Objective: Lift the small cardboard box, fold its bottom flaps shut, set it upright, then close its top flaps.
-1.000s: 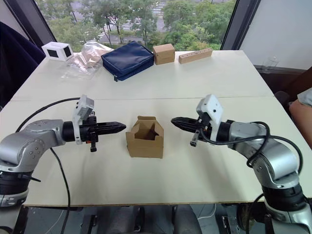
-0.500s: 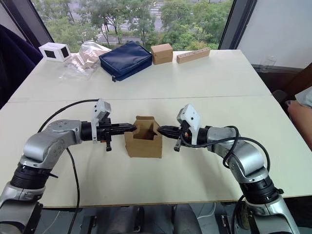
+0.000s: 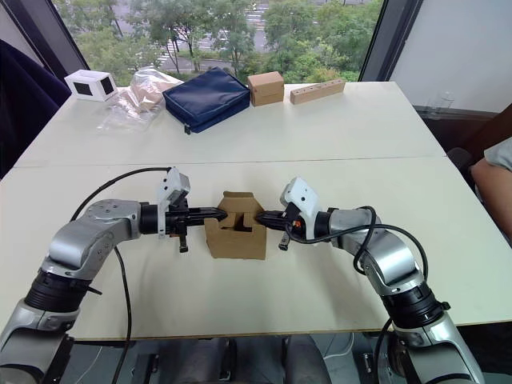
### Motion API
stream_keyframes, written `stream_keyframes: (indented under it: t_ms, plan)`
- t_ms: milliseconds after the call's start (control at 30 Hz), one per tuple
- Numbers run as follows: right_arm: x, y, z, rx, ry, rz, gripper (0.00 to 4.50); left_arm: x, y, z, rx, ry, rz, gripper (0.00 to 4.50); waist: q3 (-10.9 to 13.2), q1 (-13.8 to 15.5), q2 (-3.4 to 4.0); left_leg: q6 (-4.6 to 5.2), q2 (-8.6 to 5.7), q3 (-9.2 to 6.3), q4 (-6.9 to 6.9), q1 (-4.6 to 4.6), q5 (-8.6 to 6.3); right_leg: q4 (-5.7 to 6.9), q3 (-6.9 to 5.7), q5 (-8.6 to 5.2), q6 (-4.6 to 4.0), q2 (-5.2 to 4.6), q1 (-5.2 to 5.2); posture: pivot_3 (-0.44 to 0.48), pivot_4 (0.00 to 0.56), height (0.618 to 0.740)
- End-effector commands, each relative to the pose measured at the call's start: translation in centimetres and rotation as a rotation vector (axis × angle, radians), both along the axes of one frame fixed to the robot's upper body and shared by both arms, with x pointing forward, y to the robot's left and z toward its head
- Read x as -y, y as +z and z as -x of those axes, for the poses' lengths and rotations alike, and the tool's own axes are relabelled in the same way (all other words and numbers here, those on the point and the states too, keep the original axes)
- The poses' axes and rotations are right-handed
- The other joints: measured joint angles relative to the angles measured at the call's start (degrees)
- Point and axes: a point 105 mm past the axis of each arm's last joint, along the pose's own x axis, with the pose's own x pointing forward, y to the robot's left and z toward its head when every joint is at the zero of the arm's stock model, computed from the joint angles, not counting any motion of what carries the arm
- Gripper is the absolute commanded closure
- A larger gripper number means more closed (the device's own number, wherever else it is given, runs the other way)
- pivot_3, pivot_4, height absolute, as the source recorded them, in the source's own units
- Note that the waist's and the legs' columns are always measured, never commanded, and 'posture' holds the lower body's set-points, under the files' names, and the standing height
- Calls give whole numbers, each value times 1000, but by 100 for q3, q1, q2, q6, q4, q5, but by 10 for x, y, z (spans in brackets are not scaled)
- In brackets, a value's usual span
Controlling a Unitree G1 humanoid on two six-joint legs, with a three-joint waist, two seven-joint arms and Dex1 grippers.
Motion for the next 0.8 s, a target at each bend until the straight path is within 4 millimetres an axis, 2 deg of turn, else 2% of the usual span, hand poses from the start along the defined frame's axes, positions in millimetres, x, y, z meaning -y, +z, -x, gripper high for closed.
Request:
stream_keyframes:
  t_ms: [33,167,267,333,500,600,700,800]
  plan:
    - [0,6,-1,33,5,3,4500,2,1,4,1,-4,3,4469,0,2,0,0,0,0,0,0,0,0,0,0,0,0,1,0,150,740]
    - [1,11,-1,47,3,-15,4500,2,5,6,21,-9,-5,4469,0,2,0,0,0,0,0,0,0,0,0,0,0,-1,1,0,150,740]
    - [4,34,0,77,6,-120,4500,3,19,5,40,-7,27,4469,0,5,0,0,0,0,0,0,0,0,0,0,0,-1,1,0,150,740]
    - [11,55,1,98,-5,-202,4500,2,35,4,47,-7,64,4469,1,9,-1,0,0,0,0,-1,0,-1,0,0,0,-2,0,0,150,740]
    - [27,89,8,146,-21,-258,4500,-5,77,2,56,-34,166,4469,1,2,-1,0,-1,-3,0,-2,0,0,-1,0,0,-2,0,0,150,740]
    - [36,113,29,105,11,-349,4500,-15,110,-25,120,71,289,4469,2,29,0,0,0,-3,0,-3,0,1,-2,0,0,-2,-1,0,150,740]
    - [32,119,47,74,51,-337,4500,-19,108,-39,149,111,232,4469,2,5,0,0,-2,-5,1,-2,0,-1,-5,0,0,-3,3,0,150,740]
    - [14,87,76,27,139,-86,4500,-27,68,-62,140,169,66,4469,0,0,6,2,-4,-2,-5,0,-1,-2,-4,0,0,-2,2,0,150,740]
